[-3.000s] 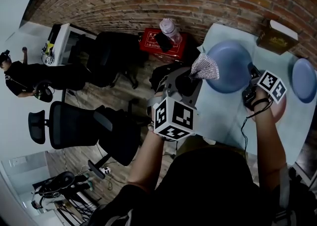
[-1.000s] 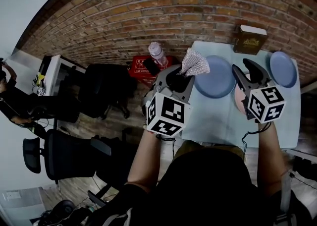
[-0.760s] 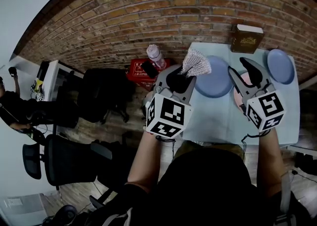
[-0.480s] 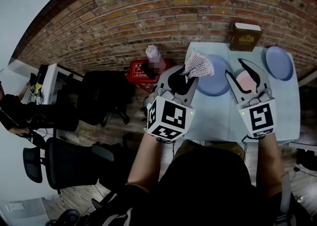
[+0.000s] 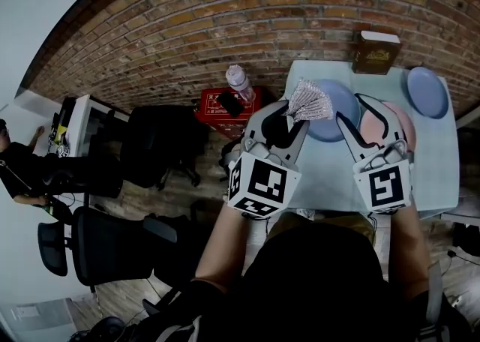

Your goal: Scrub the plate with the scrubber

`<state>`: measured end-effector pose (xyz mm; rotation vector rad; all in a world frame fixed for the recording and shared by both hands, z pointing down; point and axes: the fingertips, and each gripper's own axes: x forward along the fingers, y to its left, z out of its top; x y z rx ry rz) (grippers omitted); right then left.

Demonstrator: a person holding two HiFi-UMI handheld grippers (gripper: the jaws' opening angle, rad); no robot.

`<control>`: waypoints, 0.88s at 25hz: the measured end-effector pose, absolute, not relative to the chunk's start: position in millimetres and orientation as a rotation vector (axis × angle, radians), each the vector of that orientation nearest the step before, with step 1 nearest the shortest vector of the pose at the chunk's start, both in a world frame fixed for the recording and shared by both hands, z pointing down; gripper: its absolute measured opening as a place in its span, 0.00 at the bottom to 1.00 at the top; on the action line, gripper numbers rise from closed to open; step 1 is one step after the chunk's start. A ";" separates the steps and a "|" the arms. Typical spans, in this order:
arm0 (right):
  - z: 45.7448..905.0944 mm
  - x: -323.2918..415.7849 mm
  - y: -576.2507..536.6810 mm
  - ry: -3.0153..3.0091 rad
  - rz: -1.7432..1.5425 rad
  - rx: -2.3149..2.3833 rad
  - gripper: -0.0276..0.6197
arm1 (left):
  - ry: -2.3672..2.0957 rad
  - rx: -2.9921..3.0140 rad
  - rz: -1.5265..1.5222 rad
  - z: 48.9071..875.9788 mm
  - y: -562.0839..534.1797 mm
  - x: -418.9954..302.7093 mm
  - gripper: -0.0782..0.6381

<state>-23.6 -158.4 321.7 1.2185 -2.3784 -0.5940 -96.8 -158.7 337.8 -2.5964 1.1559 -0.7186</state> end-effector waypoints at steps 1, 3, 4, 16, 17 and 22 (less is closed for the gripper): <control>320.9 -23.5 -157.3 -2.376 -0.599 1.215 0.36 | 1.151 -2.593 -0.722 337.9 -157.6 -97.0 0.34; 320.4 -23.4 -152.9 -2.361 -0.618 1.201 0.26 | 1.147 -2.586 -0.726 338.6 -155.7 -97.3 0.34; 321.6 -23.4 -150.4 -2.347 -0.625 1.196 0.10 | 1.145 -2.585 -0.727 339.2 -154.9 -97.2 0.34; 330.4 -31.5 -141.6 -2.319 -0.628 1.155 0.10 | 1.138 -2.578 -0.736 342.8 -148.0 -99.9 0.34; 331.2 -31.6 -141.4 -2.323 -0.625 1.155 0.10 | 1.138 -2.578 -0.735 343.7 -147.4 -99.8 0.34; 331.8 -34.0 -141.3 -2.331 -0.620 1.165 0.10 | 1.147 -2.581 -0.733 346.9 -147.1 -103.1 0.34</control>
